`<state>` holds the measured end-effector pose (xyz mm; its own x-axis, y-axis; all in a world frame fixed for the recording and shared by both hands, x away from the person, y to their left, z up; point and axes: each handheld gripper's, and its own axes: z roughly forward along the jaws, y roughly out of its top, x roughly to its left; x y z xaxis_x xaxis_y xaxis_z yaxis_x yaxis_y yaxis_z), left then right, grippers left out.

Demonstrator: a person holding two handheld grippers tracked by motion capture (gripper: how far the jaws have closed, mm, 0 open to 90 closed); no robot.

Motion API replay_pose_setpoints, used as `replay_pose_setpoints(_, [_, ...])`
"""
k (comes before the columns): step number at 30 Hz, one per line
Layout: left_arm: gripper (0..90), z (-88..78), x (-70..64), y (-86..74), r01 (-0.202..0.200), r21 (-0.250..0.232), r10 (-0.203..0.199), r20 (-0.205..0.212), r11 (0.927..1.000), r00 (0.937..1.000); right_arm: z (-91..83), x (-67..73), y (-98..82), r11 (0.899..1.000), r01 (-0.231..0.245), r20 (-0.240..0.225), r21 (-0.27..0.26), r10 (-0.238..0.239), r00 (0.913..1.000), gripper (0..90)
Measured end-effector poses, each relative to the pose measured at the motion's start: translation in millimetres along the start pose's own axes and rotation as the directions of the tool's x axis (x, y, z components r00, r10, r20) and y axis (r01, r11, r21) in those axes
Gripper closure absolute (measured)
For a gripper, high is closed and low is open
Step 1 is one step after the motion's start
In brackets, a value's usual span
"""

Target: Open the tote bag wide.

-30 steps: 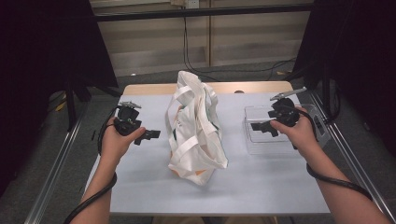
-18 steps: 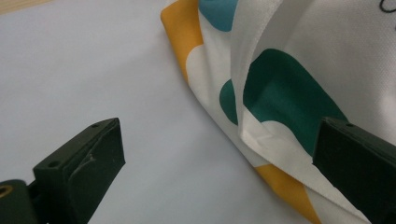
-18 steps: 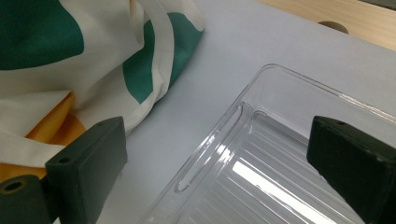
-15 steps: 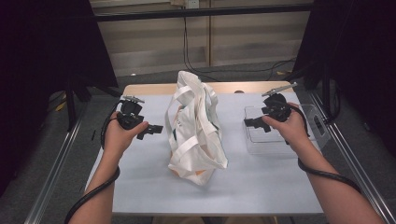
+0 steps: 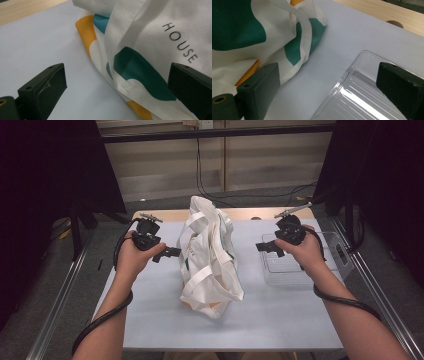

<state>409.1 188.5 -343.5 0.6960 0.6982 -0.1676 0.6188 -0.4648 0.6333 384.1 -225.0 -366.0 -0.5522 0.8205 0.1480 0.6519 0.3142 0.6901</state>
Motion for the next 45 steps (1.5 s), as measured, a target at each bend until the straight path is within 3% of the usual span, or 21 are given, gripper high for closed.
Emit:
replay_pose_setpoints(1, [1.9,-1.4,0.3,2.2,-0.022,0.010,0.022,0.001,0.9997,0.9998,-0.2,0.9,1.5,1.000,0.002,0.002,-0.001,-0.002,1.0000,4.9])
replay_pose_setpoints(2, [1.9,-1.5,-1.6,4.1,-0.005,-0.001,0.005,0.003,1.0000,1.0000,-0.3,1.8,3.1,1.000,0.002,-0.001,0.000,-0.002,1.0000,4.9])
replay_pose_setpoints(3, [1.9,-2.0,-1.9,5.8,-0.020,0.001,0.020,-0.003,0.9998,0.9998,-0.5,2.9,4.8,1.000,0.004,-0.002,0.000,-0.004,1.0000,4.9])
replay_pose_setpoints(4, [1.9,-2.3,-3.0,7.6,-0.010,0.001,0.010,0.005,0.9999,0.9999,-0.8,3.7,6.5,1.000,0.009,-0.006,-0.001,-0.009,0.9999,4.9])
replay_pose_setpoints(5, [1.9,-2.9,-2.7,9.3,-0.028,0.010,0.028,0.005,0.9995,0.9996,-0.9,4.6,8.1,1.000,0.010,-0.003,-0.002,-0.010,0.9999,4.9])
replay_pose_setpoints(6, [1.9,-2.8,-4.0,10.5,-0.017,0.003,0.017,0.007,0.9999,0.9998,-1.1,5.2,9.5,1.000,0.011,-0.009,0.001,-0.011,0.9999,4.9])
replay_pose_setpoints(11, [2.6,-4.1,-6.2,16.2,-0.050,0.034,0.049,0.026,0.9982,0.9984,0.1,6.7,13.9,1.000,0.009,-0.018,0.005,-0.009,0.9998,4.9])
replay_pose_setpoints(18, [2.6,-1.8,-11.3,22.9,-0.039,0.034,0.037,0.034,0.9987,0.9987,2.5,9.5,19.2,1.000,0.007,-0.017,0.006,-0.007,0.9998,4.8])
replay_pose_setpoints(19, [2.6,-2.8,-10.2,24.4,-0.060,0.053,0.058,0.037,0.9968,0.9976,2.9,10.1,20.2,1.000,0.009,-0.014,0.008,-0.009,0.9999,4.9])
replay_pose_setpoints(24, [2.6,-1.6,-13.7,30.7,-0.082,0.077,0.079,0.049,0.9936,0.9957,5.3,13.1,25.6,1.000,0.011,-0.021,0.012,-0.011,0.9997,4.8])
replay_pose_setpoints(25, [2.6,-0.7,-15.4,31.3,-0.068,0.068,0.065,0.047,0.9953,0.9968,5.7,13.7,26.6,1.000,0.014,-0.024,0.008,-0.013,0.9996,4.8])
replay_pose_setpoints(27, [2.6,-1.1,-15.8,33.6,-0.088,0.079,0.084,0.051,0.9930,0.9951,6.5,15.2,28.5,1.000,0.012,-0.026,0.009,-0.012,0.9996,4.8])
replay_pose_setpoints(28, [2.6,-0.6,-17.4,34.2,-0.072,0.071,0.069,0.051,0.9948,0.9963,7.0,15.8,29.5,1.000,0.016,-0.029,0.008,-0.015,0.9995,4.8])
replay_pose_setpoints(30, [2.6,-2.0,-17.3,36.5,-0.087,0.082,0.083,0.052,0.9928,0.9952,7.8,17.4,31.7,1.000,0.018,-0.029,0.009,-0.017,0.9994,4.8])
replay_pose_setpoints(37, [2.6,-4.4,-22.7,43.0,-0.076,0.071,0.072,0.058,0.9946,0.9957,8.1,24.3,39.2,1.000,0.028,-0.029,0.005,-0.028,0.9992,4.7])
replay_pose_setpoints(45, [2.5,-8.5,-32.3,55.4,-0.094,0.062,0.089,0.073,0.9937,0.9934,5.0,30.6,48.5,0.999,0.045,-0.029,0.006,-0.045,0.9986,4.6])
